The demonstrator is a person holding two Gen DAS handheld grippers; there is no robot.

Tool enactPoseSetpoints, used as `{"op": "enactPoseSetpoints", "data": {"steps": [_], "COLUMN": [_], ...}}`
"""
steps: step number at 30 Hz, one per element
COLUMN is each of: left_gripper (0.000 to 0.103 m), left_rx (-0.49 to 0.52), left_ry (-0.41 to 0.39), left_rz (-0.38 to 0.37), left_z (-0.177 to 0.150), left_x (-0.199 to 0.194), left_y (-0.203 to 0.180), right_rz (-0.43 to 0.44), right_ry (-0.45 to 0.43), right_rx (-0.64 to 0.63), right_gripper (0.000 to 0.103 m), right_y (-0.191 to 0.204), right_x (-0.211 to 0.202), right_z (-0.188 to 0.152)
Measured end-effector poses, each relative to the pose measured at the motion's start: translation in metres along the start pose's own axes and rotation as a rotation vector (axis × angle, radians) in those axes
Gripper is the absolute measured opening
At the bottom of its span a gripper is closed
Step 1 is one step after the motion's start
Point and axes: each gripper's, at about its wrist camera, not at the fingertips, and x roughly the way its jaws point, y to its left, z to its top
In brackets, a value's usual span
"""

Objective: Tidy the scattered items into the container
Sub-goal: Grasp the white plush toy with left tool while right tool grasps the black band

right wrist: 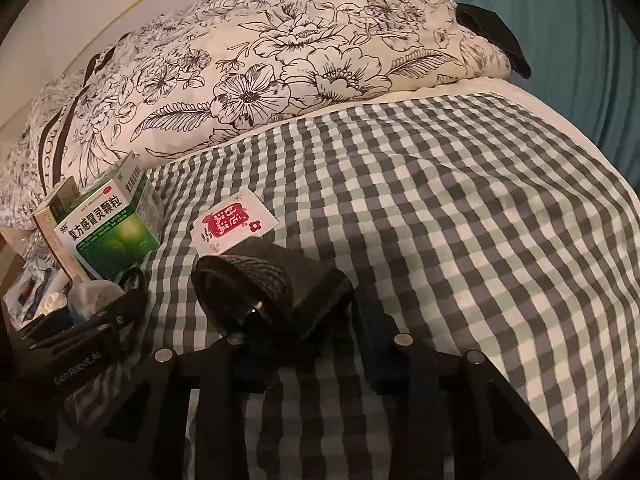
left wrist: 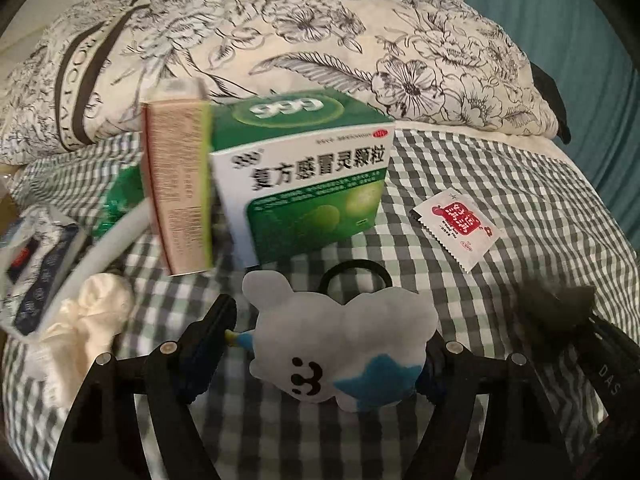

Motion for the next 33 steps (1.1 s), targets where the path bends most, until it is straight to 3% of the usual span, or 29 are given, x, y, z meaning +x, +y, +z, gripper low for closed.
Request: {"op": "enactPoseSetpoints", "data": {"steps": [1,10,23,33], "left_gripper": [0.079,0.079,0.079,0.079], "left_rx": [0.0,0.027,0.083,0.077], "left_ry": [-0.003,-0.055,-0.175,-0.228], "left_rz": [0.0,0.001,0.006,0.036], "left_z": [-0.001,-0.01,-0.04,-0.059], "left_x": [-0.006,-0.072,-0.206,-0.265], "left_y": [0.001,0.016,0.037,0.075], "right_rz": [0.002,0.014,0.052,0.06], "right_ry": [0.008,0.013,-0.074,-0.117], "right_rx": [-0.002,-0.018,-0.067,-0.119], "right_gripper": [0.011,0.011,0.011,0.011], "right_y": [0.0,0.012,0.066,0.107], "right_x": [-0.003,-0.056,-0.186,-0.263], "right_z": [-0.001,-0.026,-0.053,-0.083]}}
